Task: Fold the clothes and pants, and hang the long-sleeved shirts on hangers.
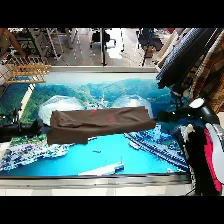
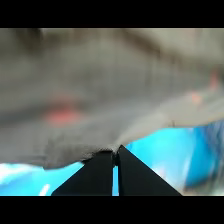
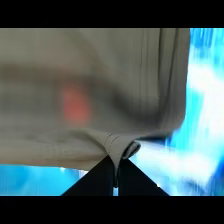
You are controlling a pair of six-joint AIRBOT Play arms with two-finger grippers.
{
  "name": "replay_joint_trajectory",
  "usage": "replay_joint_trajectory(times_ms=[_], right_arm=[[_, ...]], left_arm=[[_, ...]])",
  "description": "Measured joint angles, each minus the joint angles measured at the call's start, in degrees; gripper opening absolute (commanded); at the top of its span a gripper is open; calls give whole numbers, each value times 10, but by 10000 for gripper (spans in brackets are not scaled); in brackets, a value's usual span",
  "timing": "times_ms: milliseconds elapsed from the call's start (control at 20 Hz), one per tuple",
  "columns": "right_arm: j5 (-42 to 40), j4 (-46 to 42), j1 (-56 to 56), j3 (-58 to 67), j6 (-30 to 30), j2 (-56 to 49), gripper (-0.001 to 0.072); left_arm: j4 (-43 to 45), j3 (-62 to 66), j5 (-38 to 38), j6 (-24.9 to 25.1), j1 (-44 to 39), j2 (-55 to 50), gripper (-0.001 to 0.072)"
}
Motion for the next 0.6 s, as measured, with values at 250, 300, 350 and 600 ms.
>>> replay_joint_trajectory(times_ms=[250,300,350,600], right_arm=[[-99,-2,47,104,24,-112,374],[-106,-2,52,123,26,-135,541],[-111,-4,56,139,26,-153,524],[-69,-8,23,171,45,-189,525]], left_arm=[[-89,85,91,6,-14,-143,296],[-109,99,107,6,-21,-170,428],[-128,110,115,6,-26,-193,429],[-165,134,99,14,-25,-242,403]])
